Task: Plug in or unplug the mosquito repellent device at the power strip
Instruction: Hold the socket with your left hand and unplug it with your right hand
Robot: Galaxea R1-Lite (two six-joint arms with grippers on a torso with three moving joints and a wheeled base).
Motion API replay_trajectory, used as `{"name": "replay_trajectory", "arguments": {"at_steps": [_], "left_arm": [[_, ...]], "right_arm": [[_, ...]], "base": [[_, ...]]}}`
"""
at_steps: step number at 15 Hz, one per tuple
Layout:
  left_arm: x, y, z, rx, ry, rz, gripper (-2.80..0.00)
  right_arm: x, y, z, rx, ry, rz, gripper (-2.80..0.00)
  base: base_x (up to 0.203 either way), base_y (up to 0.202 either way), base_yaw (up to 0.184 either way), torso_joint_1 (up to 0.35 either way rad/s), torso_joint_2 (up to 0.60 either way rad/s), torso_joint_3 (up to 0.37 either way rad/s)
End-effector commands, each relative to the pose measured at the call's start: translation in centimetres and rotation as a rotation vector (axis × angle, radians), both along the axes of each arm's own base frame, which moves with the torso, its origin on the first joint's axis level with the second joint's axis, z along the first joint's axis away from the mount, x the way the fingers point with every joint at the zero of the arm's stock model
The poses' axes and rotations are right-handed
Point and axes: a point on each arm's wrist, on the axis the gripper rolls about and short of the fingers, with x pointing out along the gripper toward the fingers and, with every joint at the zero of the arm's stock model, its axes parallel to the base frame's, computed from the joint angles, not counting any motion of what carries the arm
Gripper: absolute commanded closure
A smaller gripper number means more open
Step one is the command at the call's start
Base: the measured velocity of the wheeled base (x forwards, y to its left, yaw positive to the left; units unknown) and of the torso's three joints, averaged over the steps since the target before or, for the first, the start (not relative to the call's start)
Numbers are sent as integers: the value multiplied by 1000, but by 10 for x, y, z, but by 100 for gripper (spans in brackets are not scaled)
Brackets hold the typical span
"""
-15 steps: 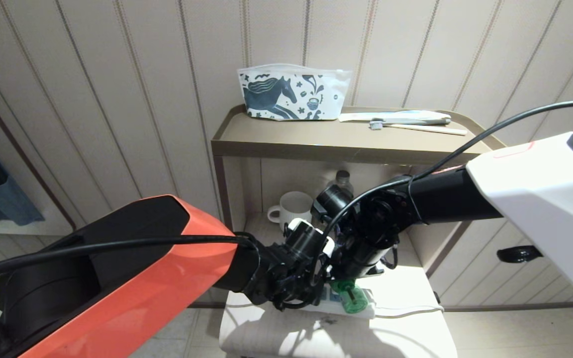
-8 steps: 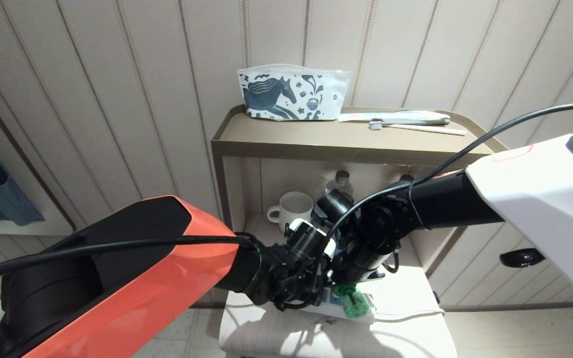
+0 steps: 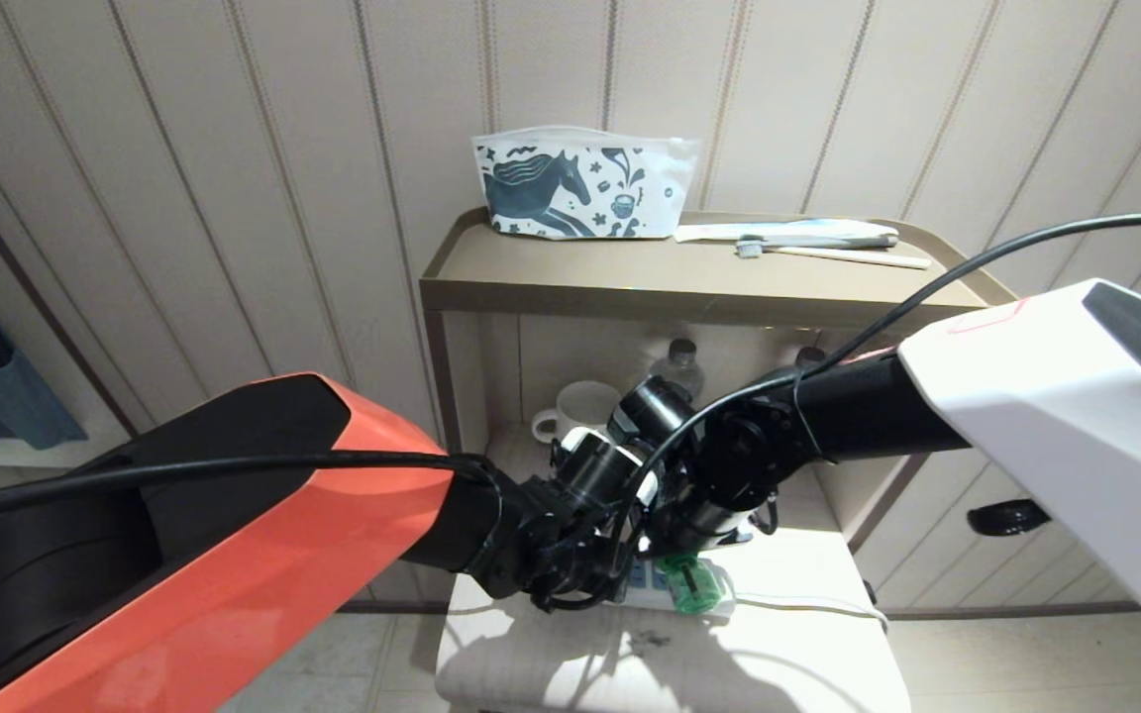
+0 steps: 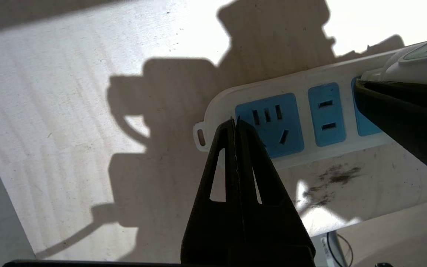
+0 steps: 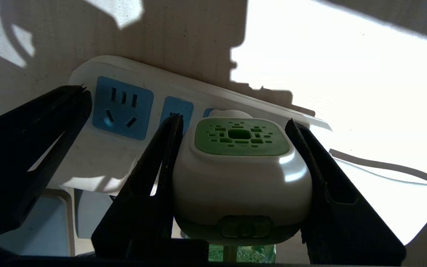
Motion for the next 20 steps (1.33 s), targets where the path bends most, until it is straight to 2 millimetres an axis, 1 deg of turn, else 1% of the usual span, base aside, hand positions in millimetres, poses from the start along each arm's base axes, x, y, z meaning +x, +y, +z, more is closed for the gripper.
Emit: {"name": "replay_trajectory", "arguments": {"at_steps": [1, 4, 7, 12, 17, 20], "left_arm": [[0, 0, 11, -28, -20, 5, 0], [-1, 0, 11, -29, -18, 3, 0], [0, -4, 0, -8, -14, 6, 0], [1, -11, -8, -5, -8, -4, 0], [5, -17, -16, -4, -7, -4, 0], [7, -18, -12, -14, -15, -3, 0]], "right_arm": [[1, 1, -4, -6, 9, -1, 0], [3, 3, -4, -3, 5, -2, 0], [4, 3, -8, -6, 11, -2, 0], [9, 7, -13, -5, 13, -1, 0], [9, 9, -13, -5, 13, 4, 0], [9, 10, -14, -7, 15, 5, 0]], "base": [[0, 0, 0, 0, 0, 0], [0, 0, 0, 0, 0, 0], [0, 0, 0, 0, 0, 0], [0, 0, 0, 0, 0, 0], [0, 0, 0, 0, 0, 0], [0, 0, 0, 0, 0, 0]]}}
